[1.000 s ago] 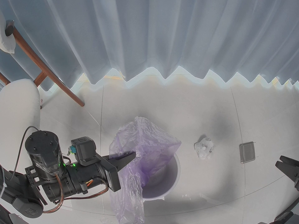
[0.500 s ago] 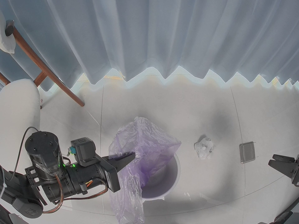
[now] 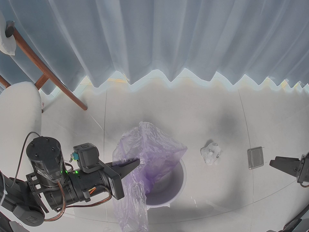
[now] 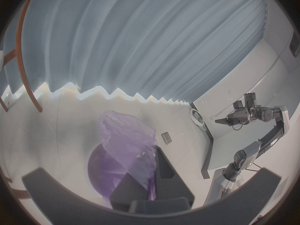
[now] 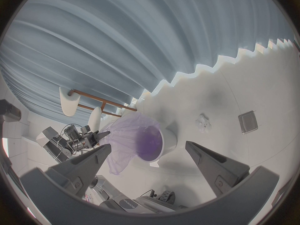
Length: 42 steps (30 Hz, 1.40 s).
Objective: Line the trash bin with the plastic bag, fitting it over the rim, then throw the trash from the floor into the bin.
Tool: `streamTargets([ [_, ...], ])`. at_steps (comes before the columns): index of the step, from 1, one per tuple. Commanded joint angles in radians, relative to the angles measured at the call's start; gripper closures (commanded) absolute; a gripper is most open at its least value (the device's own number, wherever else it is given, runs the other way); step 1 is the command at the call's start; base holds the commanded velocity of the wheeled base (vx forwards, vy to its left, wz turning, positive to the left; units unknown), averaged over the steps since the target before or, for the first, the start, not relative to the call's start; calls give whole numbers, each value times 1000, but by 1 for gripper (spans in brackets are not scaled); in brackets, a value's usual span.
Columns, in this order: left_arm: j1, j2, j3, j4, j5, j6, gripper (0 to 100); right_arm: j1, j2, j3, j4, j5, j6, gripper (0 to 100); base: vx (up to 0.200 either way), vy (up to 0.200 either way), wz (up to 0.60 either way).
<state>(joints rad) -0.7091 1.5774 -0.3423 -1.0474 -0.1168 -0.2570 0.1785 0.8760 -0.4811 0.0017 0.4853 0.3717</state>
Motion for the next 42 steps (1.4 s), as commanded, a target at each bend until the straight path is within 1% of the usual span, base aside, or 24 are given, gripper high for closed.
streamTargets([
  [1, -3, 3, 3, 1, -1, -1, 100, 10, 71, -14, -3, 2, 1, 0, 0, 0, 0],
  [7, -3, 3, 5, 0, -4, -1, 100, 55, 136, -40, -5, 1, 12, 0, 0, 0, 0],
  [13, -3, 4, 6, 0, -4, -1, 100, 68, 201, -63, -3, 1, 12, 0, 0, 0, 0],
  [22, -3, 4, 8, 1, -4, 1, 100, 114, 261, -102, -3, -1, 16, 0, 0, 0, 0],
  [29, -4, 3, 13, 1, -7, 2, 100, 116, 310, -131, -3, 1, 61, 0, 0, 0, 0],
  [31, -7, 3, 19, 0, -9, 2, 100, 119, 324, -134, -5, 1, 62, 0, 0, 0, 0],
  [32, -15, 3, 25, 0, -9, 2, 100, 134, 344, -139, -5, 1, 62, 0, 0, 0, 0],
  [34, -15, 3, 25, 0, -9, 2, 100, 137, 347, -139, -5, -1, 62, 0, 0, 0, 0],
  [39, -27, 4, 34, 0, -7, 2, 100, 214, 402, -160, -6, -1, 69, 0, 0, 0, 0],
  [42, -30, 6, 34, 0, -7, 2, 100, 242, 426, -175, -5, -2, 75, 0, 0, 0, 0],
])
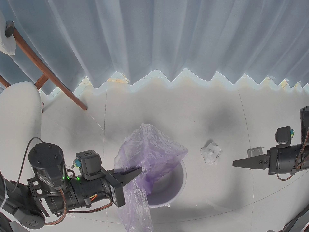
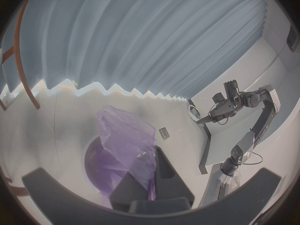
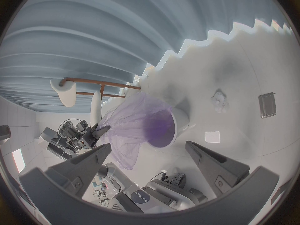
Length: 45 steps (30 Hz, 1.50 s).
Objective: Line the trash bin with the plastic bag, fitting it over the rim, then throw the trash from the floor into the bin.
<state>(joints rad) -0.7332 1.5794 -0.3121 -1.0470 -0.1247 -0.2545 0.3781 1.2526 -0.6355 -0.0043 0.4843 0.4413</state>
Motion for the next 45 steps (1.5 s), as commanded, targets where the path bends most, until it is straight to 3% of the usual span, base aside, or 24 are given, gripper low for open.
streamTargets([
  [1, -6, 4, 4, -1, 0, 0, 100, 48, 59, -27, 1, -1, 7, 0, 0, 0, 0],
  [13, -28, 11, 13, 1, -1, -2, 100, 64, 114, -84, 3, -1, 16, 0, 0, 0, 0],
  [19, -29, 31, 18, -1, -3, 0, 100, 119, 159, -90, 0, -1, 47, 0, 0, 0, 0],
  [29, -68, 34, 31, -1, -9, -6, 100, 120, 220, -128, 1, -3, 73, 0, 0, 0, 0],
  [36, -101, 33, 62, -1, -55, -5, 100, 159, 297, -138, -37, -44, 51, 0, 0, 0, 0],
  [41, -87, 27, 114, -1, -191, 4, 100, 225, 324, -148, -62, -53, 57, 0, 0, 0, 0],
  [45, -86, 31, 142, -1, -211, 29, 100, 268, 326, -156, -62, -92, 57, 0, 0, 0, 0],
])
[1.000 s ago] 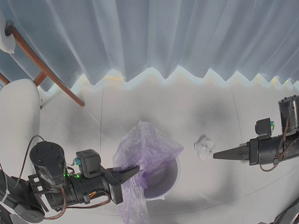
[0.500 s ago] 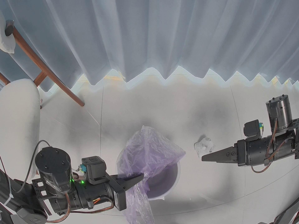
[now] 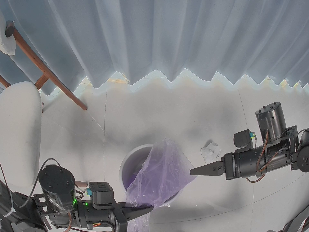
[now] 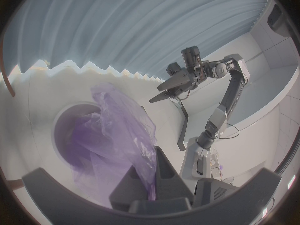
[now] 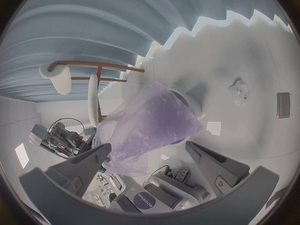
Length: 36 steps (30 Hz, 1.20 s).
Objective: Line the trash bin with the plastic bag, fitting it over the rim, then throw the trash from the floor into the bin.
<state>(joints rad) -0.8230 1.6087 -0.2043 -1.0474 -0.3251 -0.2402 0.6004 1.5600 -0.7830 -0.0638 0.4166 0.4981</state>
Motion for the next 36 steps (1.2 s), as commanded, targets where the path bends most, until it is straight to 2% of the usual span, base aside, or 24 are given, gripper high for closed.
streamTargets([
  [1, 4, 3, 43, 0, -11, 19, 100, 59, 18, -10, -1, -35, 0, 0, 0, 0, 0],
  [5, 1, 14, 52, 0, -11, 35, 100, 111, 22, -10, 7, -85, 0, 0, 0, 0, 0],
  [6, 1, 25, 52, 0, -9, 38, 100, 133, 34, -12, 7, -128, -1, 0, 0, 0, 0],
  [9, -4, 45, 52, 0, -9, 48, 100, 159, 78, -22, 1, -208, -4, 0, 0, 0, 0],
  [10, -4, 45, 52, 0, -9, 48, 100, 159, 78, -22, 1, -208, -4, 0, 0, 0, 0],
  [12, -7, 57, 52, 0, -5, 59, 100, 188, 127, -55, 2, -274, -6, 0, 0, 0, 0],
  [15, -7, 57, 54, 0, -3, 67, 100, 206, 147, -68, 1, -302, -6, 0, 0, 0, 0],
  [24, -15, 57, 55, 0, -2, 68, 100, 208, 170, -133, 9, -303, -1, 0, 0, 0, 0],
  [36, -18, 51, 52, 0, 0, 68, 100, 254, 258, -186, 12, -326, -6, 0, 0, 0, 0],
])
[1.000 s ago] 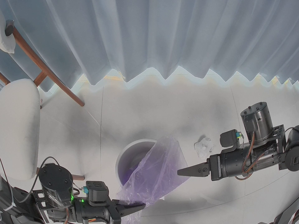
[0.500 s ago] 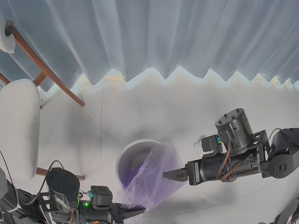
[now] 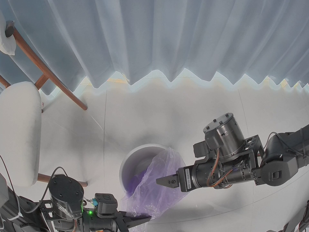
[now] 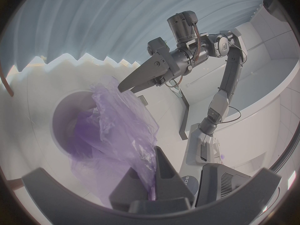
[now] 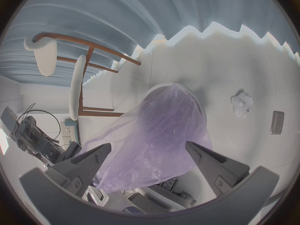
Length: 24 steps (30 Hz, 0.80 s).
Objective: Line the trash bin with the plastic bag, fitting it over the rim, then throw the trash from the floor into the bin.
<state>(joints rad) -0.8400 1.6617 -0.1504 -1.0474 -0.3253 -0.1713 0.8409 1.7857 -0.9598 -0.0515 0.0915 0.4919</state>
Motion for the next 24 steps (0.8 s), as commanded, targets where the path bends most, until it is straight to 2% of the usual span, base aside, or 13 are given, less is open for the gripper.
streamTargets([
  [1, -1, -2, -3, 0, 0, -1, 100, 20, 35, -10, 1, -3, 0, 0, 0, 0, 0],
  [4, 1, -3, -5, -2, 2, -1, 100, 26, 43, 6, 5, -3, -9, 0, 0, 0, 0],
  [5, 1, -3, -6, -2, 3, -1, 100, 26, 44, 13, 10, -3, -19, 100, 0, 0, 0],
  [8, 1, -5, -8, -2, 5, -1, 100, 24, 41, 26, 19, -3, -39, 100, 0, 0, 0],
  [15, 4, 0, -12, -2, 5, -1, 100, 18, 12, 33, 19, -3, -27, 100, 0, 0, 0],
  [22, 15, -2, -26, -2, 8, -2, 100, 11, -58, 33, 16, -3, 20, 100, 0, 0, 0],
  [24, 21, 1, -46, -2, 52, -2, 100, 3, -138, 62, 15, 1, 62, 100, 0, 0, 0],
])
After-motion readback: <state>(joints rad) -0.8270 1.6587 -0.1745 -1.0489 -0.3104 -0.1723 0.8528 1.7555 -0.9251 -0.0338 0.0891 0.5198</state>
